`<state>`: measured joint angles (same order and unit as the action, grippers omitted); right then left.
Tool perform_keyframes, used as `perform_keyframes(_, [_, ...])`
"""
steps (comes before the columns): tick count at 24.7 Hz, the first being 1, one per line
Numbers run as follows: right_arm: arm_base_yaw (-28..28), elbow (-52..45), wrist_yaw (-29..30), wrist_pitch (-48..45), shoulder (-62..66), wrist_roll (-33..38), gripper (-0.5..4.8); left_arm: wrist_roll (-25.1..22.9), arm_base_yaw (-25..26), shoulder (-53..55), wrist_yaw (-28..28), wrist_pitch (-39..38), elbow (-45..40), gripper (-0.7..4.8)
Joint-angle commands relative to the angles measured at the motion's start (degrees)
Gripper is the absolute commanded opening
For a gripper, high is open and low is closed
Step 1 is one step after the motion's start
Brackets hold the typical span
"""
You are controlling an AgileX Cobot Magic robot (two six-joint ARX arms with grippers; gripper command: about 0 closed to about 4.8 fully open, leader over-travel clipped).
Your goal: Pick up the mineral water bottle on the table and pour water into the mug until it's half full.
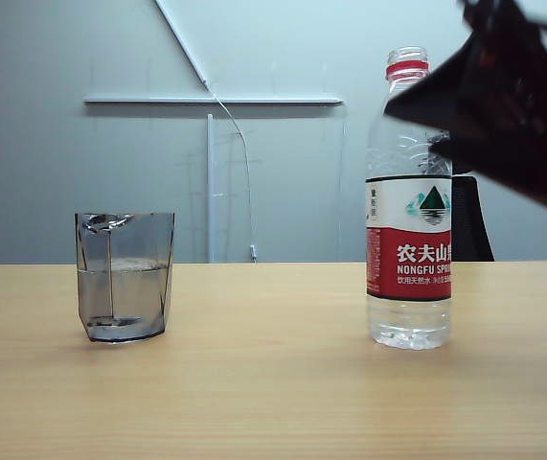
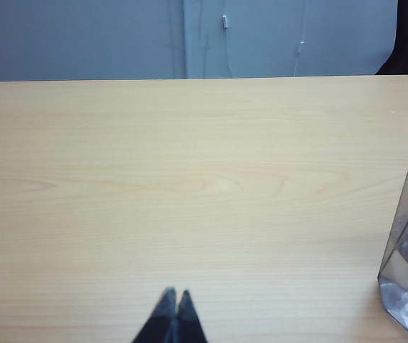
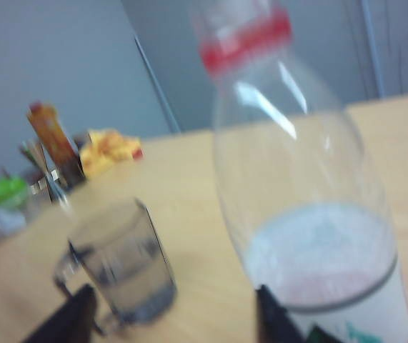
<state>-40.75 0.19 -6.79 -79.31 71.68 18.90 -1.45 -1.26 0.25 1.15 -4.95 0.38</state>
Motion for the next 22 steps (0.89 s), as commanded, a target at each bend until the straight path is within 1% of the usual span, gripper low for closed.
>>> perform_keyframes(1, [-1.4, -0.2, -1.9, -1.5, -3.9, 0.4, 0.70, 0.2, 0.1, 0.1, 0.2, 0.7, 0.1, -0.02])
perform_keyframes(2, [-1.4, -0.2, -1.0, -1.5, -4.7, 0.4, 0.04, 0.2, 0.1, 0.1, 0.2, 0.7, 0.1, -0.02])
perform_keyframes(3, [-1.4, -0.2, -0.7, -1.5, -5.4, 0.4, -0.08, 0.2, 0.1, 0.1, 0.2, 0.7, 0.1, -0.02])
perform_keyframes(11, [-2.1, -0.2, -0.8, -1.5, -12.5, 0.6, -0.09, 0.2, 0.1, 0.1, 0.2, 0.7, 0.1, -0.02])
perform_keyframes(17, [-2.1, -0.2, -0.8, -1.1, -12.9, 0.6, -0.09, 0.2, 0.1, 0.1, 0.2, 0.7, 0.1, -0.02])
perform_keyframes(22, [-2.1, -0.2, -0.8, 2.5, -12.9, 0.6, -0.09, 0.2, 0.1, 0.1, 0.2, 0.7, 0.1, -0.02])
